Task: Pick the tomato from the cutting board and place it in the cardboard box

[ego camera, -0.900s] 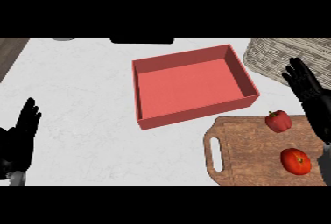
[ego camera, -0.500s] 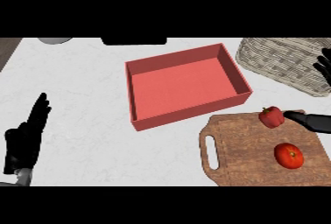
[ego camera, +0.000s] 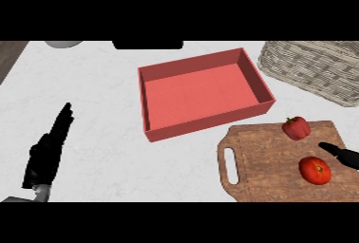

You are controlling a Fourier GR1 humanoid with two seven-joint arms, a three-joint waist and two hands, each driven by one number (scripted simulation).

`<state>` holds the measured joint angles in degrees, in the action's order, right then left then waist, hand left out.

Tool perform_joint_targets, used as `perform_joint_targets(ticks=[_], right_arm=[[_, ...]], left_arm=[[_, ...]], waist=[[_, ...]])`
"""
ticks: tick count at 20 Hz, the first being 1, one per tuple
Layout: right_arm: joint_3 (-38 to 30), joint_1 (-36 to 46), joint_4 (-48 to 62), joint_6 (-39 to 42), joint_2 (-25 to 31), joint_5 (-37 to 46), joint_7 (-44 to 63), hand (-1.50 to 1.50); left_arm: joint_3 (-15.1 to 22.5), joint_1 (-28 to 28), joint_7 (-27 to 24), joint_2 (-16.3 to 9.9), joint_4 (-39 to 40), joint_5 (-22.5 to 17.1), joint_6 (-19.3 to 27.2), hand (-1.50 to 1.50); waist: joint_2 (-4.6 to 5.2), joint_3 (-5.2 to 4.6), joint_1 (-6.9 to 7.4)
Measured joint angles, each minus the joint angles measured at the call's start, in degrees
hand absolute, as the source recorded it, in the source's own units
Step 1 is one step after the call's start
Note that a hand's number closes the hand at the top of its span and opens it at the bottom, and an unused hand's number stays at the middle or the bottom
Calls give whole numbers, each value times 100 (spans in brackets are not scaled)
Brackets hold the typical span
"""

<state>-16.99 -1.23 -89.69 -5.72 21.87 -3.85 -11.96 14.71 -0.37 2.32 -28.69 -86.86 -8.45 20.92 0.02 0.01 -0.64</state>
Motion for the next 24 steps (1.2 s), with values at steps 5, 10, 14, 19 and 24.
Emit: perform_joint_targets(ticks=[5,10,14,19,24], right_arm=[[95,-412,-87,515,988,657,317,-150],[376,-752,-430,1463,2039,1053,1078,-150],[710,-1013,-874,2211,2568,1204,1765,-150],[1055,-1022,-1529,2833,2637,1157,2853,-150],[1437,-851,-1762,2934,2220,1559,3674,-150]], left_arm=[[17,-8,35,44,12,57,-28,0],[19,-15,36,59,-1,95,-63,0],[-41,5,11,41,2,72,-136,0],[-94,-33,49,116,27,174,-178,0],[-188,-25,100,246,-11,317,-266,0]], waist=[[-2,-7,13],[-6,-18,20],[-11,-19,26],[-9,-12,45],[-5,-6,65]])
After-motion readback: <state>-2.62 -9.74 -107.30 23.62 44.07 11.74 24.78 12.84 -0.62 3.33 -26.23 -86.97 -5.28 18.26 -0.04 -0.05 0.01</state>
